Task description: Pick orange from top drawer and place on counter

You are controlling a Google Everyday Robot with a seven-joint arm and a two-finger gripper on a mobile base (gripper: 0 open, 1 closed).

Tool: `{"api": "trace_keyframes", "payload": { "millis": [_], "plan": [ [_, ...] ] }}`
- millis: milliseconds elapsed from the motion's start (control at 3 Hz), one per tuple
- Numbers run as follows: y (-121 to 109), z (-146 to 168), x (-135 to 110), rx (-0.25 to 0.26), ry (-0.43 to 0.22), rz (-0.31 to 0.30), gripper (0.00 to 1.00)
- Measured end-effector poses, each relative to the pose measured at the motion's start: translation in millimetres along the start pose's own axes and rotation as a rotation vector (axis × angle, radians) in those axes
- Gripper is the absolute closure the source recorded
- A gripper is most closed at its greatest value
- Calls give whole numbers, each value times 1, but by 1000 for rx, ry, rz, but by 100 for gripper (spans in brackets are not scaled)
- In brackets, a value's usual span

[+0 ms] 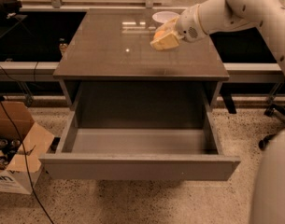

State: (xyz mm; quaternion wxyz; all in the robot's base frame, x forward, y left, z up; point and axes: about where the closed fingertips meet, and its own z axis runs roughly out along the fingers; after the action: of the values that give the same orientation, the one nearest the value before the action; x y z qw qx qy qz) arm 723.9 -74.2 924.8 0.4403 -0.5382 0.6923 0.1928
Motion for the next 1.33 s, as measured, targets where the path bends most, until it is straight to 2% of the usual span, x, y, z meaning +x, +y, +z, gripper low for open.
{"api": "trace_keyframes", "payload": {
  "millis": [333, 667, 1000, 1333],
  "plan": [
    [-30, 37, 17, 24, 38, 89, 98],
    [-43, 74, 44, 10, 68, 178, 92],
    [-49, 92, 62, -4, 70, 240, 69],
    [-49, 94, 62, -7, 71, 242, 38]
  ]
}}
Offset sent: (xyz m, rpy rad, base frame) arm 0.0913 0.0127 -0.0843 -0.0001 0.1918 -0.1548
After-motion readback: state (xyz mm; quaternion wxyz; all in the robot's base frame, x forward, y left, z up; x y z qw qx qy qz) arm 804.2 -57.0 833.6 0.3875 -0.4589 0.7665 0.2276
